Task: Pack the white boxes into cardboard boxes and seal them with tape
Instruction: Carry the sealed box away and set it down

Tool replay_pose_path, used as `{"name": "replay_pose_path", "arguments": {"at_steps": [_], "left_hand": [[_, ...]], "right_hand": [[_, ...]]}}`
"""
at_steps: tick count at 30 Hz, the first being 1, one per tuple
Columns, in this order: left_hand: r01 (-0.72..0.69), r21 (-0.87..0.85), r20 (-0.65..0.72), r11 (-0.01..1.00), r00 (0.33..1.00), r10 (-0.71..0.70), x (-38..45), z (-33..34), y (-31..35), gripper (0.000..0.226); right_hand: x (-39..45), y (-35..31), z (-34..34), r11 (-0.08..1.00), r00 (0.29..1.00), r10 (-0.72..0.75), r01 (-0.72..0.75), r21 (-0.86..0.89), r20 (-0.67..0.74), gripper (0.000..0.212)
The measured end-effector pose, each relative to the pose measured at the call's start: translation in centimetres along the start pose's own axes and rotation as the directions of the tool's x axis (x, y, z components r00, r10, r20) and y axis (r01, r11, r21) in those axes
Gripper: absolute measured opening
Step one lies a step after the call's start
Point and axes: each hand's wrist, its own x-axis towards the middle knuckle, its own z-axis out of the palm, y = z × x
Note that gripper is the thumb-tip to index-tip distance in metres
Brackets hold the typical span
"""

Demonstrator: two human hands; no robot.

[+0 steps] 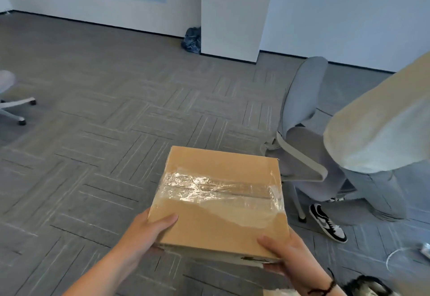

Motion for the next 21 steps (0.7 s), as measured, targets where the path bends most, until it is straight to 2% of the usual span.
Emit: {"name": "replay_pose_path", "arguments": {"at_steps": [4, 8, 14, 18, 21], "left_hand": [[-0.013, 0.014, 0.036, 1.0, 0.999, 0.013, 7.6, -2.7, 6.4, 0.036], [-0.008, 0.022, 0.061, 1.0, 0.998, 0.007, 16.4, -3.1, 11.6, 0.053], [0.008, 0.059, 0.005, 0.998, 1.0, -0.009, 30.9, -1.2, 21.0, 0.028], [0.0, 0.056, 0.003, 0.998, 1.0, -0.001, 39.2, -0.1, 28.7, 0.03], [-0.016, 0.05, 0.01, 0.999, 1.0, 0.015, 45.4, -0.2, 33.6, 0.035]], "right_hand": [[6.9, -4.9, 3.0, 0.999, 0.999, -0.031, 0.031, 0.008, -0.038, 0.082], [15.7, -9.4, 4.0, 0.999, 0.997, -0.046, 0.047, 0.015, -0.063, 0.081], [30.9, -18.0, 2.8, 0.999, 0.998, -0.018, 0.021, 0.039, -0.064, 0.076], [39.9, -26.0, 2.0, 0.999, 0.998, -0.033, 0.034, 0.031, -0.054, 0.068], [46.4, -31.6, 1.7, 0.998, 0.997, -0.058, 0.059, 0.009, -0.051, 0.076]]}}
